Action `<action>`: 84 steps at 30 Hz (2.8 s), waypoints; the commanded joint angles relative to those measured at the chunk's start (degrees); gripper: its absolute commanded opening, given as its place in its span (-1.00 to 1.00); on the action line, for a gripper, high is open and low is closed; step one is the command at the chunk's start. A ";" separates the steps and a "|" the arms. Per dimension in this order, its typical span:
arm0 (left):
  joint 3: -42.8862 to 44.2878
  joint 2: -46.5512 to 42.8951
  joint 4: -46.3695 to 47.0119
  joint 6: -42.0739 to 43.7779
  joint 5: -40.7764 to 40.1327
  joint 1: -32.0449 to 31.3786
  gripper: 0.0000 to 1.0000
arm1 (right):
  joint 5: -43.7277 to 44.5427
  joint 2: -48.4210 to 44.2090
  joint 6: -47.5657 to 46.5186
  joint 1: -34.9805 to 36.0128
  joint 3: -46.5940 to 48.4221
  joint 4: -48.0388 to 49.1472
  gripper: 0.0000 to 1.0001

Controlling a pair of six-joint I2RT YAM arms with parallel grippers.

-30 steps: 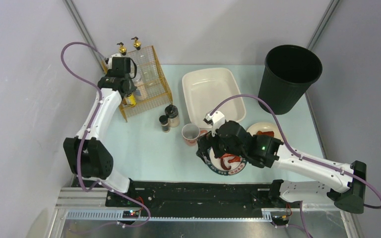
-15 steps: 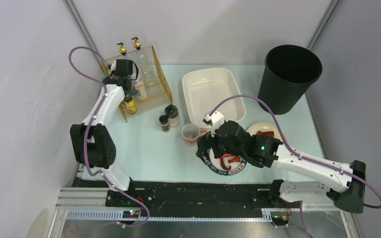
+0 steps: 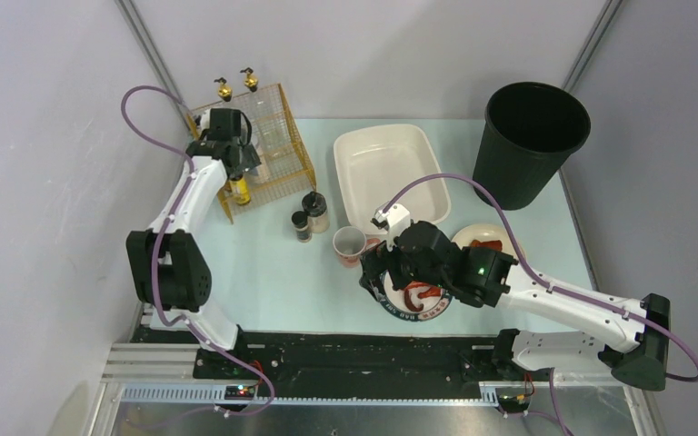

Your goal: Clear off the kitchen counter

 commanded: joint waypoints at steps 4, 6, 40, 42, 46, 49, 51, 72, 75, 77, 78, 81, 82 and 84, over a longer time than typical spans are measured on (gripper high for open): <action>-2.67 -8.74 1.13 -0.39 -0.36 -1.55 0.92 | 1.71 -1.38 -0.52 0.11 0.20 0.44 1.00; -3.90 -10.80 1.11 -0.44 -0.22 -2.82 0.93 | 1.89 -1.62 -0.51 0.13 0.20 0.42 1.00; -20.73 -17.84 6.29 6.50 9.48 -24.03 0.91 | 3.12 -6.29 1.39 -1.16 0.16 -4.00 1.00; -20.84 -16.34 6.70 6.53 9.49 -24.29 0.89 | 3.11 -6.18 1.30 -1.14 0.19 -3.87 1.00; -21.12 -12.79 7.68 6.99 9.52 -24.49 0.85 | 3.01 -5.93 1.02 -1.26 0.13 -3.88 0.99; -21.30 -10.23 8.62 7.06 8.84 -24.49 0.82 | 3.10 -5.91 0.72 -1.25 0.18 -4.01 0.99; -21.31 -9.00 9.21 7.03 8.68 -24.53 0.81 | 3.19 -5.92 0.59 -1.38 0.20 -4.06 0.99; -21.76 -7.22 10.39 7.25 8.41 -24.51 -0.20 | 3.08 -5.18 0.73 -1.76 0.20 -3.88 0.99; -22.11 -8.60 10.36 7.36 8.34 -24.51 -0.64 | 3.03 -4.92 0.73 -1.75 0.14 -3.69 1.00; -22.18 -10.58 10.08 7.24 8.65 -24.51 -0.82 | 2.94 -4.87 0.90 -1.72 0.20 -3.53 0.99; -22.19 -11.14 9.94 7.11 9.05 -24.49 -0.84 | 2.94 -4.91 0.93 -1.71 0.21 -3.43 0.99; -22.35 -14.96 9.44 6.42 9.67 -24.56 -0.87 | 2.90 -5.15 1.11 -1.49 0.20 -3.26 0.99; -22.36 -15.83 9.27 6.06 9.68 -24.57 -0.87 | 2.88 -5.31 1.13 -1.51 0.14 -3.24 0.99; -21.99 -18.21 8.78 5.61 9.33 -24.57 -0.87 | 2.85 -5.37 1.10 -1.48 0.18 -2.99 1.00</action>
